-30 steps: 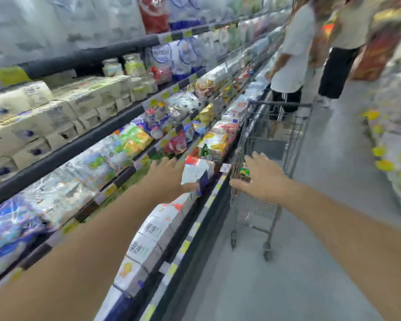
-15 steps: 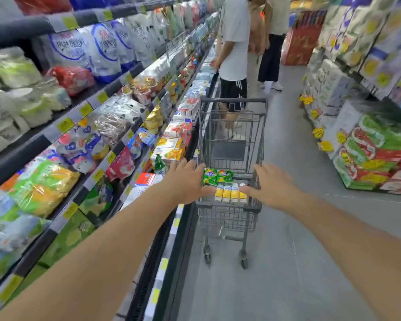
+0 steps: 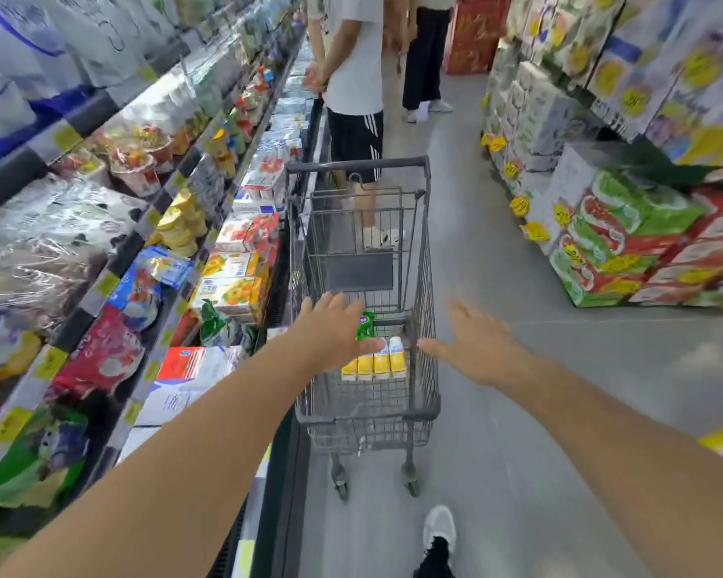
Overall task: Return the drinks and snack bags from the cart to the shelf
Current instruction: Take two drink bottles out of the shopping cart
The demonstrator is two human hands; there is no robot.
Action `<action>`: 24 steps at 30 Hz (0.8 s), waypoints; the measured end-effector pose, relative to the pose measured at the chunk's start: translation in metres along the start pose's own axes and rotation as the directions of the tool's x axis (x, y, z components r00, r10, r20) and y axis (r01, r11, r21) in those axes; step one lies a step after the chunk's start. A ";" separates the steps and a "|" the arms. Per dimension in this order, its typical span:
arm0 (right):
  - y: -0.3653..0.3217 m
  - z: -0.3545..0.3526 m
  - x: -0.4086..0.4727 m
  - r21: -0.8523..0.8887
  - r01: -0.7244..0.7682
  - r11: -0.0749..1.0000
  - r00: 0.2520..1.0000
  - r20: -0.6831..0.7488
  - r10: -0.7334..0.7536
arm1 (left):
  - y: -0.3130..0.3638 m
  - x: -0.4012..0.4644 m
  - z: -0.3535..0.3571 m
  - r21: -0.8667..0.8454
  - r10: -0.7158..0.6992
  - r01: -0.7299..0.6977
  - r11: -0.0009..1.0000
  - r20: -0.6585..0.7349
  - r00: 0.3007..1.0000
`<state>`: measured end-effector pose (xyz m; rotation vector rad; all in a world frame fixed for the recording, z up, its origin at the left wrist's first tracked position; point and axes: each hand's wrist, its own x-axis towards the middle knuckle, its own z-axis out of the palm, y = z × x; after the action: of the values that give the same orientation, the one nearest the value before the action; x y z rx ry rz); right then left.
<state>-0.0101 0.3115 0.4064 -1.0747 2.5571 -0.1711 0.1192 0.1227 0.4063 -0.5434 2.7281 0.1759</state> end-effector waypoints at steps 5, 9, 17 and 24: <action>0.031 0.009 0.083 0.099 0.026 0.995 0.998 0.052 -0.031 | 0.000 0.083 0.019 -0.052 -0.068 0.070 0.996 0.050 0.996; 0.042 0.031 0.153 0.223 -0.017 0.975 0.991 0.133 -0.013 | -0.017 0.142 0.049 -0.131 -0.139 0.149 0.980 0.081 0.987; 0.048 0.123 0.268 0.260 -0.077 0.963 0.972 0.236 0.014 | -0.049 0.242 0.135 -0.274 -0.255 0.318 0.907 0.243 0.936; 0.053 0.218 0.346 0.280 -0.220 0.935 0.942 0.309 0.129 | -0.079 0.317 0.234 -0.235 -0.237 0.336 0.912 0.367 0.899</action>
<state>-0.1875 0.1093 0.0939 -0.6909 2.2534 -0.3335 -0.0498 -0.0166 0.0691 -0.9074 2.2712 0.5495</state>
